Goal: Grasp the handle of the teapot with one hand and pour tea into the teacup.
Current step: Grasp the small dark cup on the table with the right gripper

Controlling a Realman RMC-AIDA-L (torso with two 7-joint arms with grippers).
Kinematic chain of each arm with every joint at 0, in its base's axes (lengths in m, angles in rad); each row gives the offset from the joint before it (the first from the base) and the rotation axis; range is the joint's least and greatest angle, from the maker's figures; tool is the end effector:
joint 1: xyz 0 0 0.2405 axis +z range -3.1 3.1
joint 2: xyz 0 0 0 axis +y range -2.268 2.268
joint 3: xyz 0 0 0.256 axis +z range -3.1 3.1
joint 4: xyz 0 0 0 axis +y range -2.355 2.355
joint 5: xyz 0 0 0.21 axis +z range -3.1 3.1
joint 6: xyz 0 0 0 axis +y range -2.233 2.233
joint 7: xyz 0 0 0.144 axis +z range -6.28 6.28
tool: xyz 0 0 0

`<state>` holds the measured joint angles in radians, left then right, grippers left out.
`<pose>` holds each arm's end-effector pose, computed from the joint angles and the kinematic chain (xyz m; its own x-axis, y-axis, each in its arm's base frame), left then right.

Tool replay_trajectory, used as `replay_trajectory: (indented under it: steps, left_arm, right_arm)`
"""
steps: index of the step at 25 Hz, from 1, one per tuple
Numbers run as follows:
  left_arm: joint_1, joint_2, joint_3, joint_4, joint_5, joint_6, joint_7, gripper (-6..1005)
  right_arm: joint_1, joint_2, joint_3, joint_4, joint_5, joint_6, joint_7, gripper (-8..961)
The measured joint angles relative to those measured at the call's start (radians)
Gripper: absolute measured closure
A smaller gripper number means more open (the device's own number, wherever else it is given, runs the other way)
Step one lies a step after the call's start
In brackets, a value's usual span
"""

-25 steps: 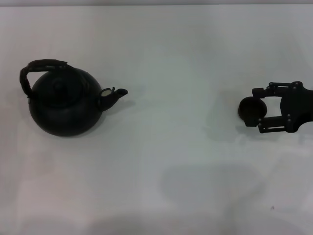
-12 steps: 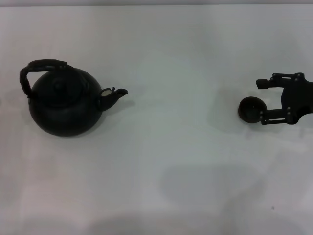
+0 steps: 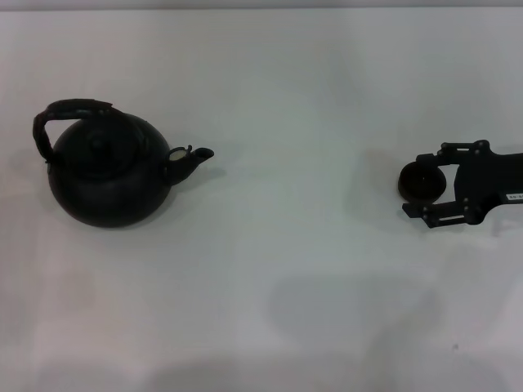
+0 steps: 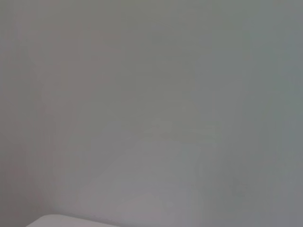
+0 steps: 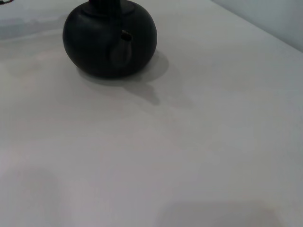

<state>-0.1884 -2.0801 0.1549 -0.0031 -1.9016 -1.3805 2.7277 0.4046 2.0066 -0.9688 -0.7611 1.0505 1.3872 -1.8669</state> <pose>-0.4086 0.2195 0.0209 0.5832 -0.0088 0.8123 0.8098 0.0852 -0.5805 0.3180 0.3123 0.0054 0.9583 -0.2552 -0.1289 -0.2818 -0.9190 -0.2757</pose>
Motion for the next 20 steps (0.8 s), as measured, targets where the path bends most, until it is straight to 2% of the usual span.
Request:
replay_trajectory:
  steps: [20]
  left_arm:
    - [-0.008,0.003,0.0,0.005,-0.001,-0.002,0.005,138]
  right_arm:
    - [0.015,0.003,-0.004,0.001,0.001,-0.048,-0.005,97]
